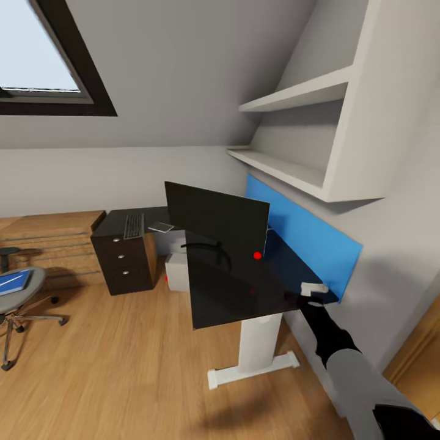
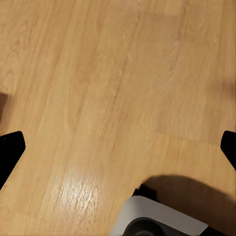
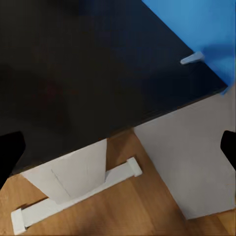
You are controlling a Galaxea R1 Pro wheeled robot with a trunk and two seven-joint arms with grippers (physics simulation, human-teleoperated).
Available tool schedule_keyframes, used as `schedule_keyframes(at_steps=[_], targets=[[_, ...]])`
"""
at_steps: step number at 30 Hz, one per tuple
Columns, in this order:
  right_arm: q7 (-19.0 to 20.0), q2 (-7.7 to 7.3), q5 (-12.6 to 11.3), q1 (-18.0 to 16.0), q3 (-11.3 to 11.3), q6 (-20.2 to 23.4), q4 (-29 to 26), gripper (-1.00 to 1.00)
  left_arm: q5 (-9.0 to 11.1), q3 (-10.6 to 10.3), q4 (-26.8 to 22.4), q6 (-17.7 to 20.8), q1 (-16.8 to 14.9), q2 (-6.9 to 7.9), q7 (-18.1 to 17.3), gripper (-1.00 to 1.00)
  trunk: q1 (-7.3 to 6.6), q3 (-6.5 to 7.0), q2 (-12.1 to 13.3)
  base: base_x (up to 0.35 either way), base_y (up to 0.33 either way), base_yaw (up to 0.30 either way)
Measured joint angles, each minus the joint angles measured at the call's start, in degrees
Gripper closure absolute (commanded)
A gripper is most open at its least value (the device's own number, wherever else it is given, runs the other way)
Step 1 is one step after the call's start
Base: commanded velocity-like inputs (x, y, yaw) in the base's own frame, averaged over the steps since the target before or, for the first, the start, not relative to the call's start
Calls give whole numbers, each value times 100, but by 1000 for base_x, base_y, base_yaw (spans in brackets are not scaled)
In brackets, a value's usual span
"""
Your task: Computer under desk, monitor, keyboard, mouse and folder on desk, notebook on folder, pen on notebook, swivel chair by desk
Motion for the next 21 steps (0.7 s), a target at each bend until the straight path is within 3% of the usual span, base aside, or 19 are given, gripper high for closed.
schedule_keyframes(at_steps=[3, 7, 12, 21], targets=[[204, 78, -13, -152, 27, 53, 23, -100, 5, 0, 1, 4, 0, 14, 1, -100, -1, -2, 0, 291, -70, 0], [522, 292, 22, -160, 28, 72, 20, -100, 11, -2, 0, 8, 0, 38, 2, -100, -1, -2, 0, 310, -79, 0], [605, 290, 40, -144, 26, 69, 37, -100, 16, 1, 1, 9, 0, 42, 2, -100, 0, -2, 0, 248, -81, 0], [570, 235, 30, -141, 0, 76, 25, -100, 10, 4, 1, 2, 0, 29, -6, -100, 2, -1, 1, 55, -24, 0]])
